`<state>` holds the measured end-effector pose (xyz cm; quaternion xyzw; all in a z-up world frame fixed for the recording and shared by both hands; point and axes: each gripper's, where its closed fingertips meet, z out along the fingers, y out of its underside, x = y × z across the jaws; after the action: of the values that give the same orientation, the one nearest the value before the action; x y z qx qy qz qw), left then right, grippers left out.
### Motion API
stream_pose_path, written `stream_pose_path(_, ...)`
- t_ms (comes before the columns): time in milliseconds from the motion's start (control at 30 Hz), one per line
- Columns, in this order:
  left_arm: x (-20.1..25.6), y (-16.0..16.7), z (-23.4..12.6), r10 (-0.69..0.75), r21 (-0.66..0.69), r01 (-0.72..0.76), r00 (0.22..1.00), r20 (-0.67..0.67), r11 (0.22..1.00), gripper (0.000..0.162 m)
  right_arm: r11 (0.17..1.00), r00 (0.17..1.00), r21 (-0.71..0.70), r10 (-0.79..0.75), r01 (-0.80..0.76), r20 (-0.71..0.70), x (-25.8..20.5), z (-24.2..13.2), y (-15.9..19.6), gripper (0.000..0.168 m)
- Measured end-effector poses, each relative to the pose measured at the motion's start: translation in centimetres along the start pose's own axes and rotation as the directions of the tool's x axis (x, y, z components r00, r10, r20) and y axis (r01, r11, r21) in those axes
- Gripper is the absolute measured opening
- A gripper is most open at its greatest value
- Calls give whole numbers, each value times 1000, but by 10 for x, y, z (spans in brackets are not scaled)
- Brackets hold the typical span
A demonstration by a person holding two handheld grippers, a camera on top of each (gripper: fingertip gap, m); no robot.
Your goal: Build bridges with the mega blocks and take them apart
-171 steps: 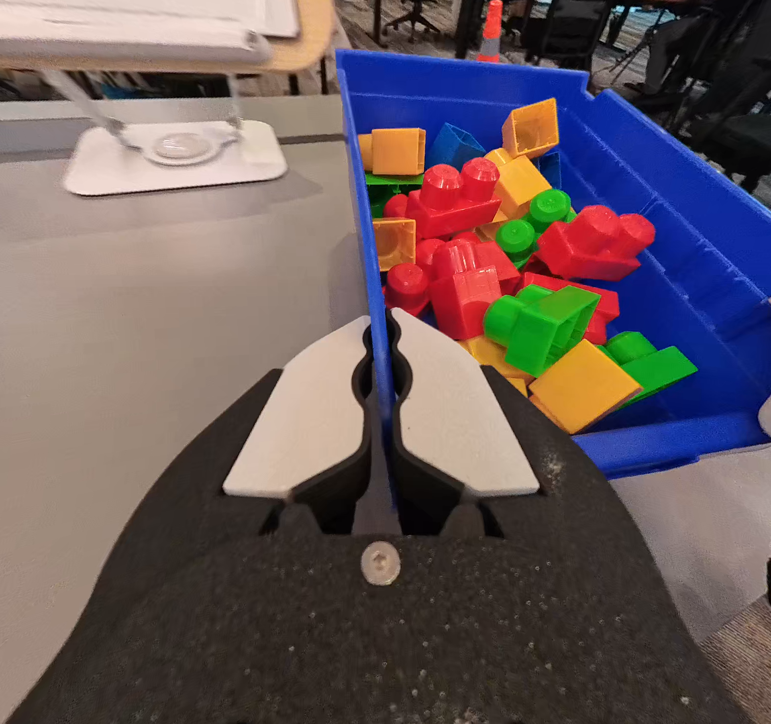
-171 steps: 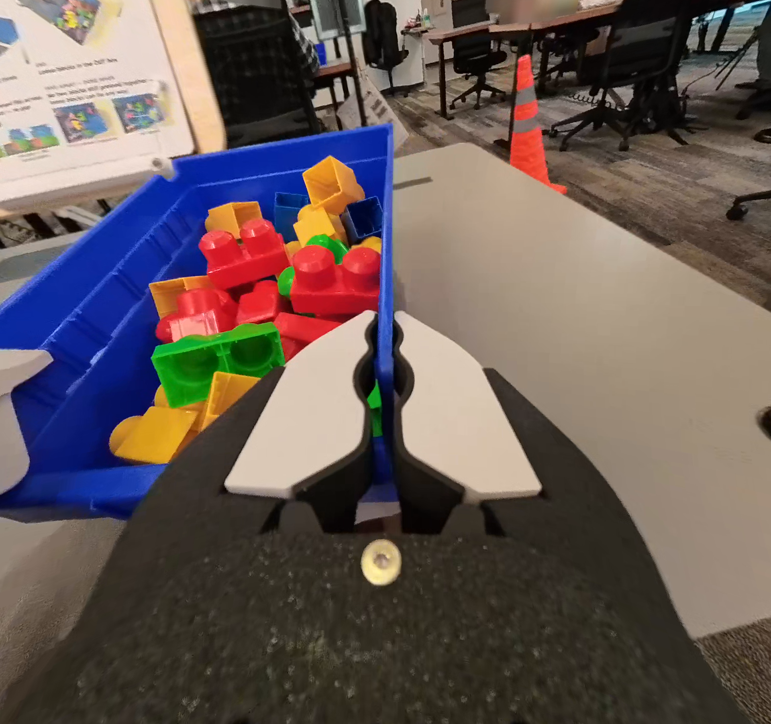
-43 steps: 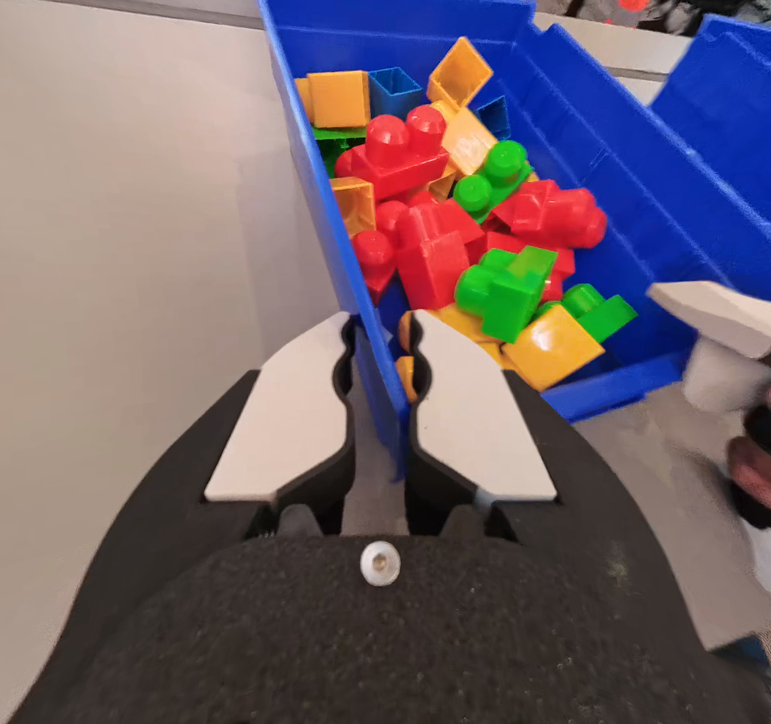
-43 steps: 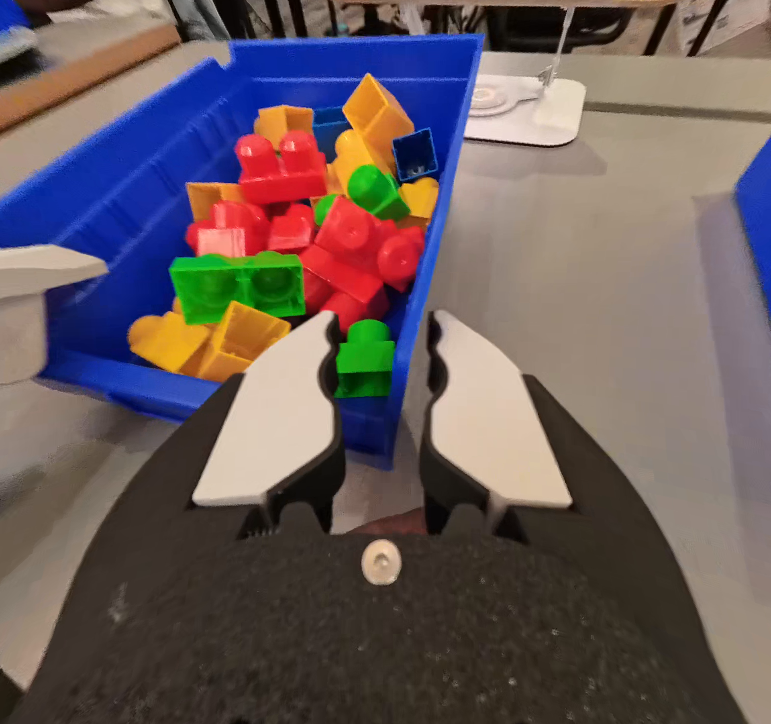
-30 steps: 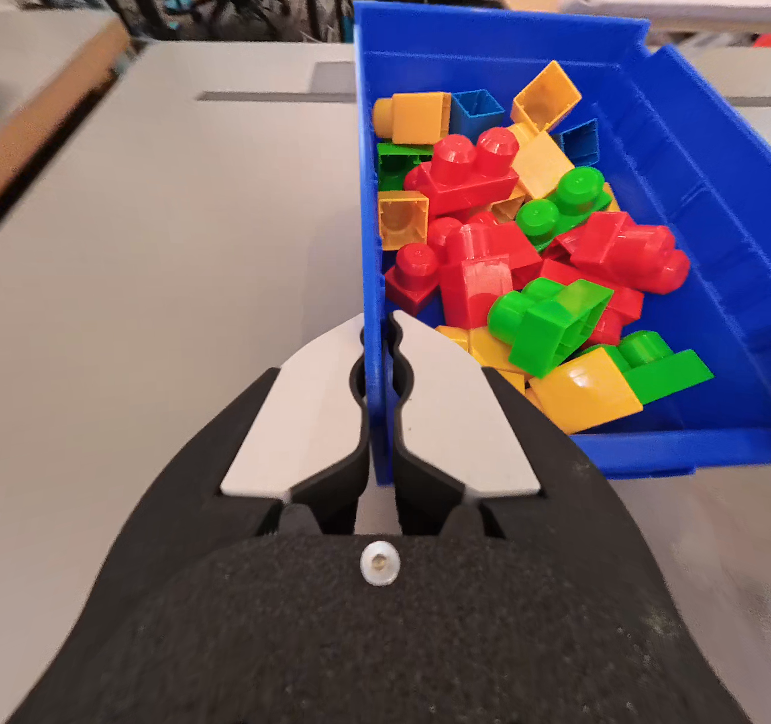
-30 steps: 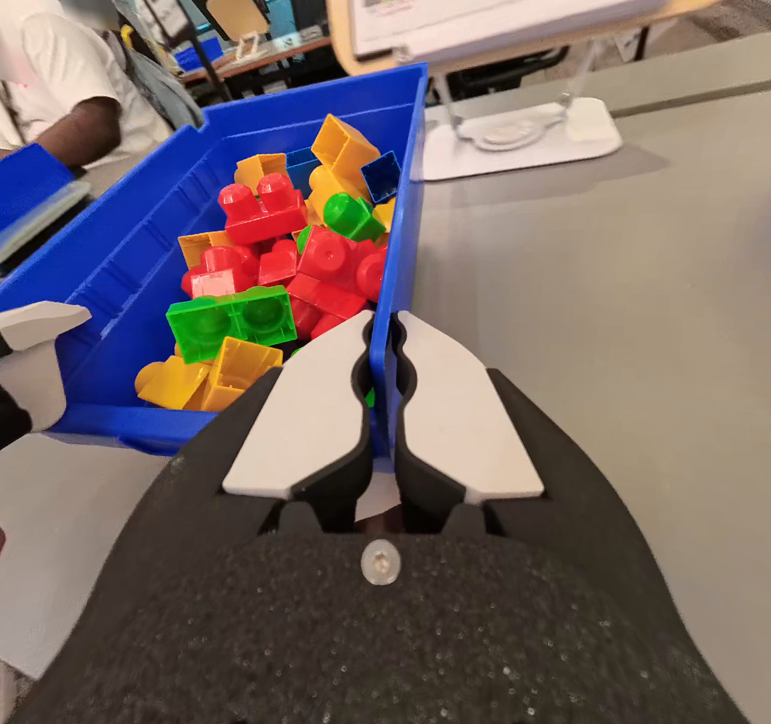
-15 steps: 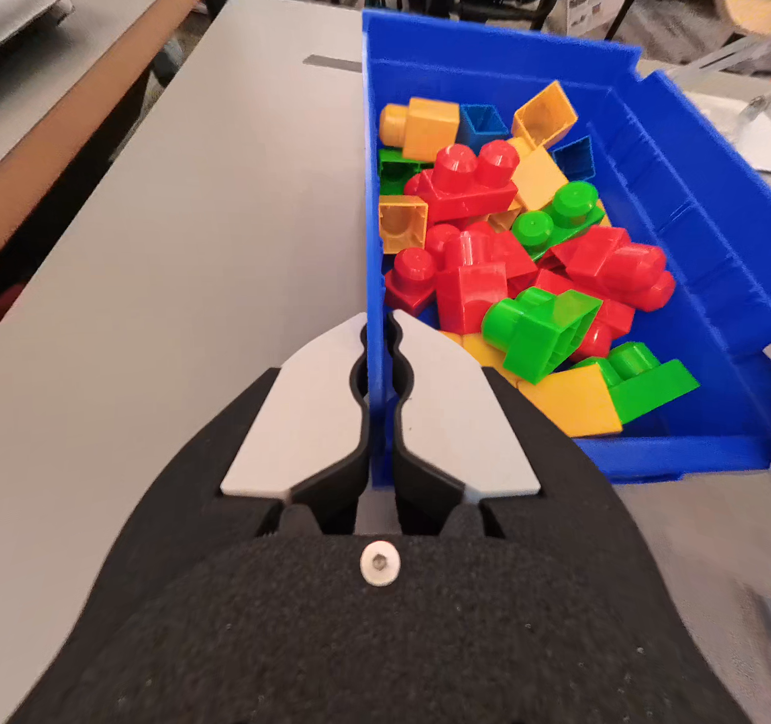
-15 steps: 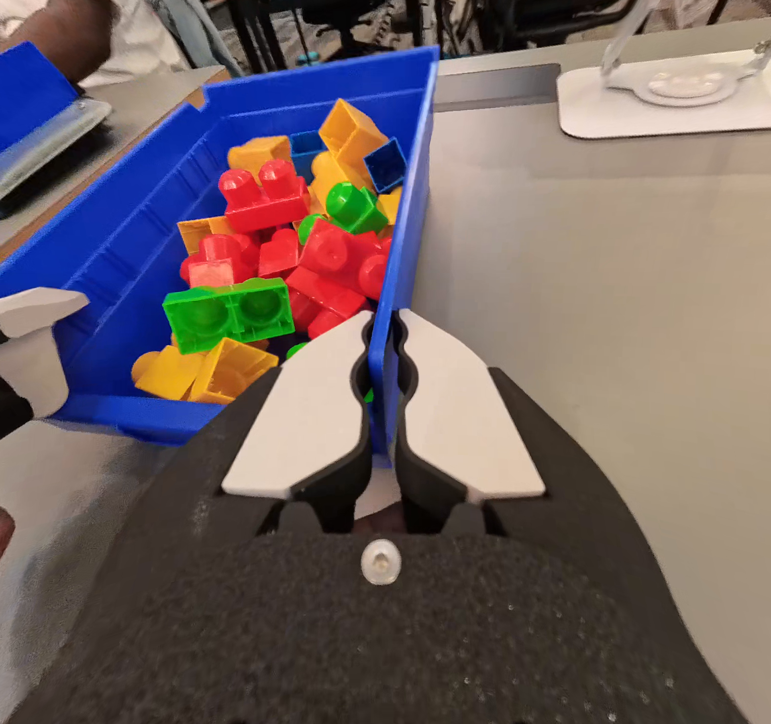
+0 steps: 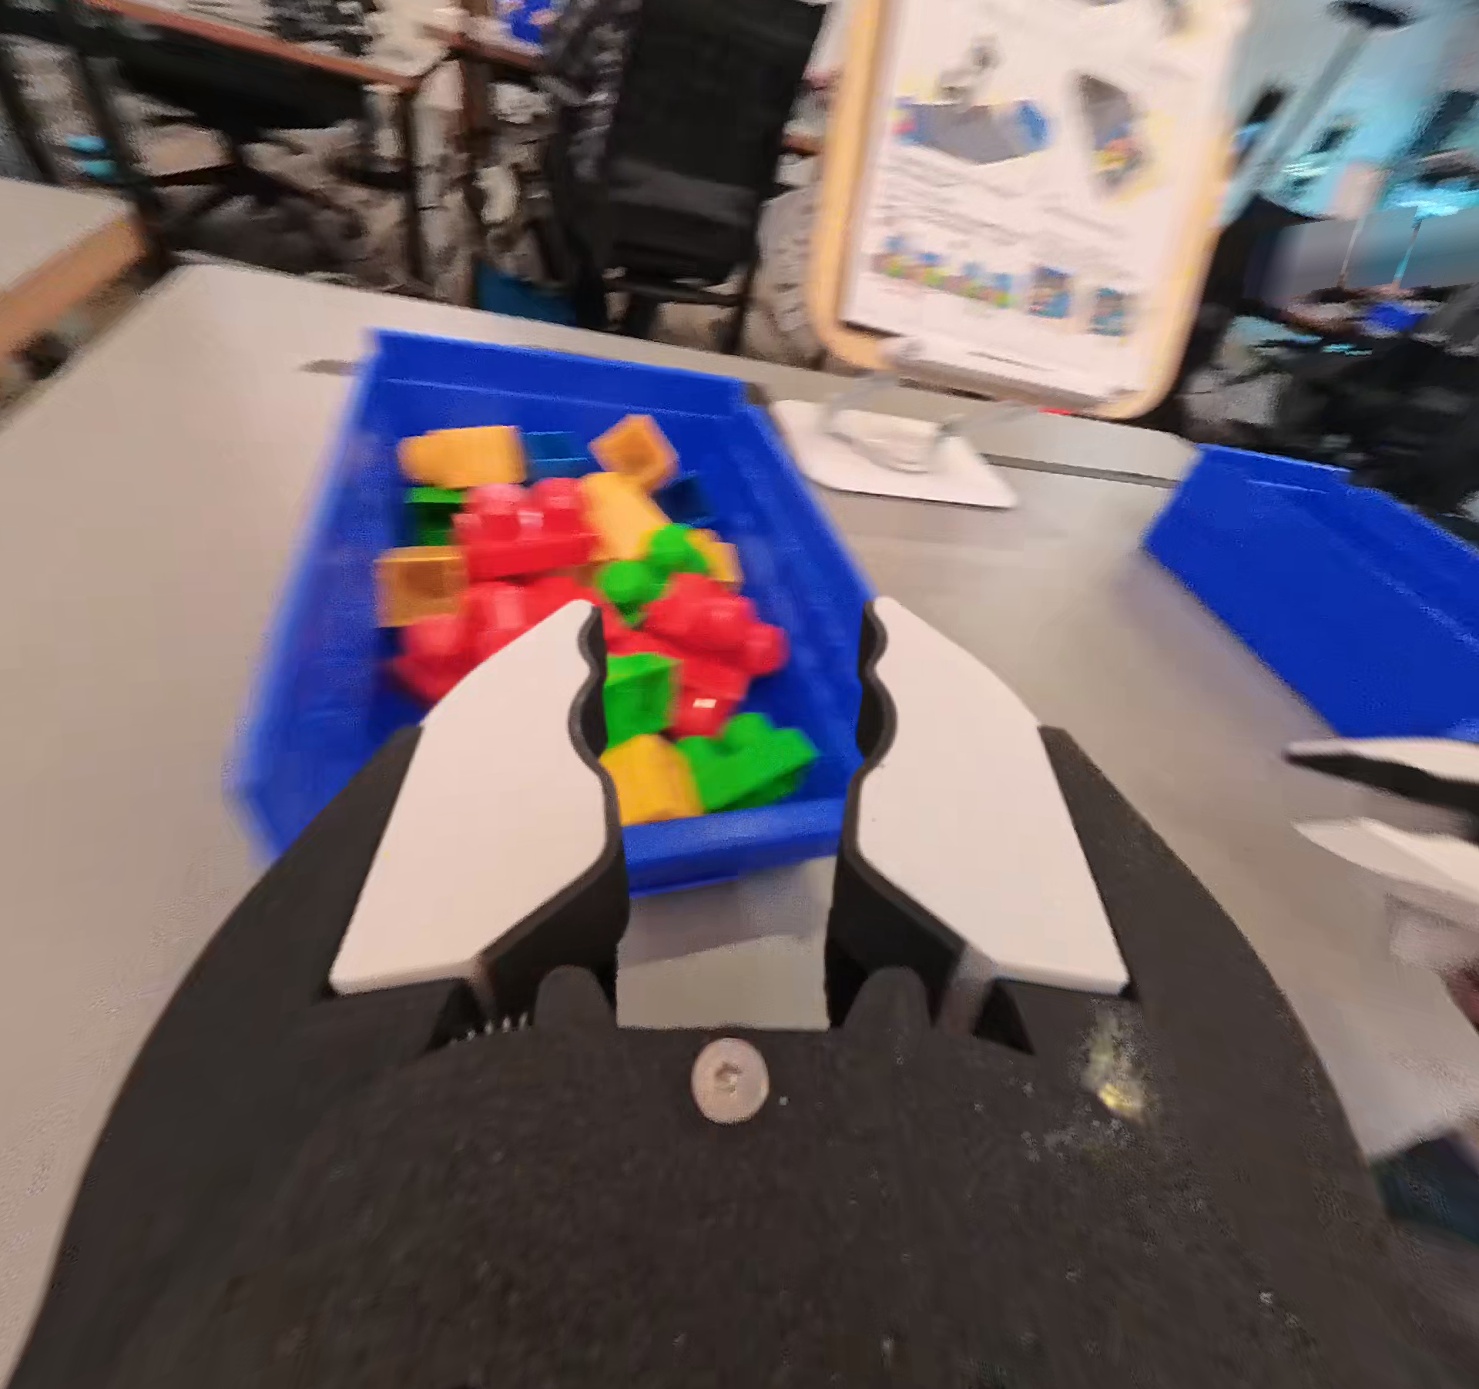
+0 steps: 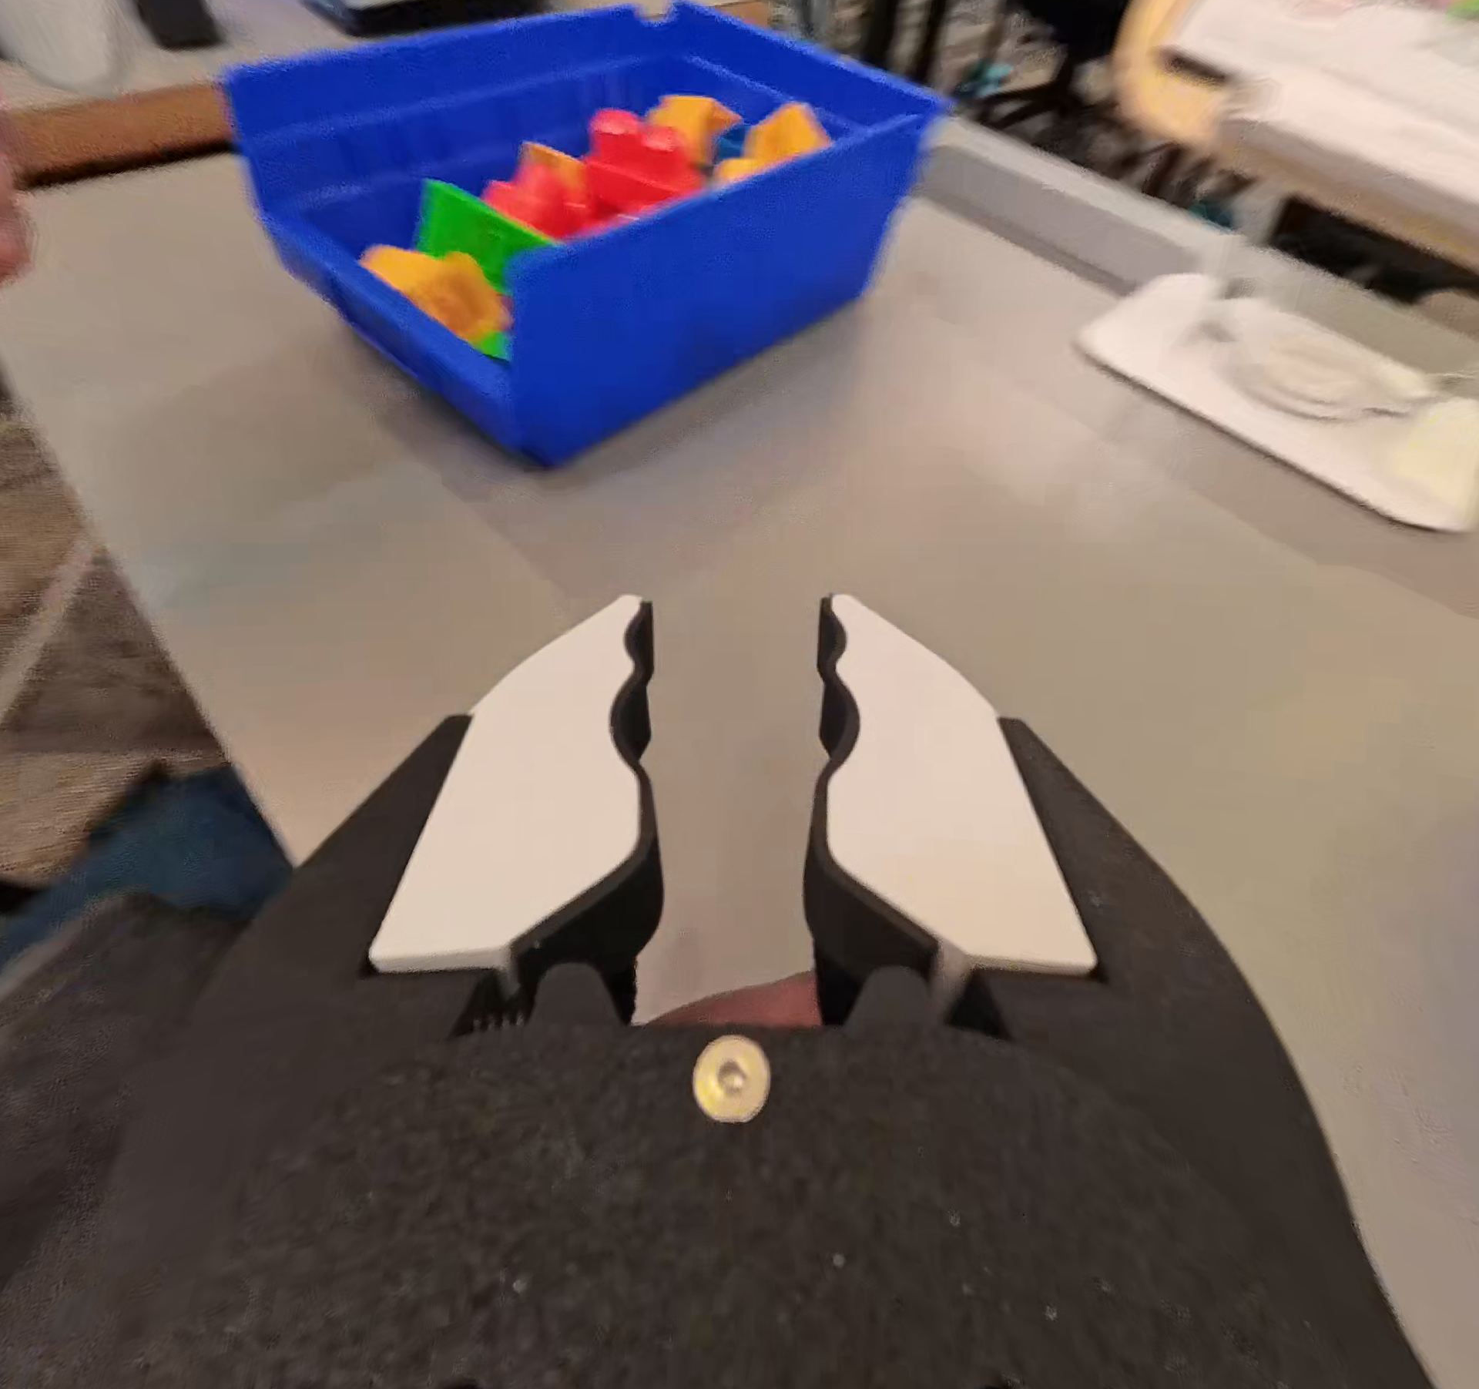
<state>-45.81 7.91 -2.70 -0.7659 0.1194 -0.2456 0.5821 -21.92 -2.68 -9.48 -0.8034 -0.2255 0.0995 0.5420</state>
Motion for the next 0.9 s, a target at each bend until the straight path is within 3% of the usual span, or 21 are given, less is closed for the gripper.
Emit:
stream_pose_path(133, 100, 40, 5, 26, -2, -27, 980, -200, 1000, 67, 999, 988, 49, 19, -12, -154, 77, -64, 43, 38)
stream_pose_path(300, 162, 105, -11, 106, 18, -104, 970, -220, 994, 66, 961, 962, 210, 217, -181, -166, 106, -116, 75, 37)
stream_pose_path(467, 163, 111, -18, 297, 72, -291, 948, -110, 954, 60, 918, 945, 286, 312, -274, -97, 103, -127, 74, 43)
stream_pose_path(600, 157, 119, -17, 224, -11, -227, 966, -128, 974, 52, 911, 939, 281, 335, -301, -81, 100, -126, 76, 43)
stream_pose_path(667, 151, 124, -15, 180, -69, -191, 975, -133, 979, 57, 904, 935, 278, 352, -325, -53, 92, -124, 74, 42)
stream_pose_path(900, 128, 128, -15, 139, -111, -147, 987, -81, 983, 59, 946, 962, 235, 251, -222, -104, 77, -116, 77, 39)
